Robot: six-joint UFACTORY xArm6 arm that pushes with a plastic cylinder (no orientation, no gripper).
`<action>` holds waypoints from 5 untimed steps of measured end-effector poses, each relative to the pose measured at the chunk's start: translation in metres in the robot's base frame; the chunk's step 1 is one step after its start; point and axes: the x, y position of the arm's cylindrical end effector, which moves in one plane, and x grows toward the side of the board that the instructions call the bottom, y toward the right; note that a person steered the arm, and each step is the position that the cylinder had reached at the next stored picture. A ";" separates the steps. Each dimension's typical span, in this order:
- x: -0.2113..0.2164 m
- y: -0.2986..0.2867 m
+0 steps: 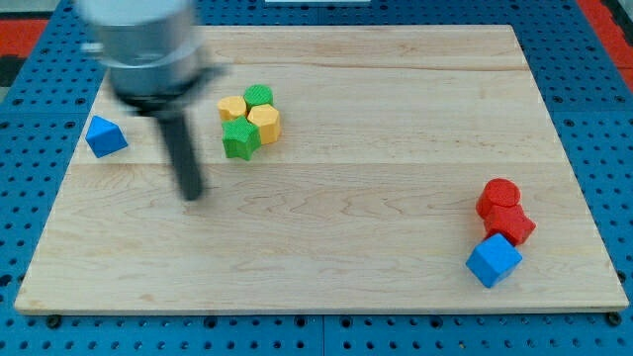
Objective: Move blue triangle away from the left center of the board
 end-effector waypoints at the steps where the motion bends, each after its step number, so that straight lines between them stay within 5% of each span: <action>1: -0.009 -0.110; 5: -0.079 -0.090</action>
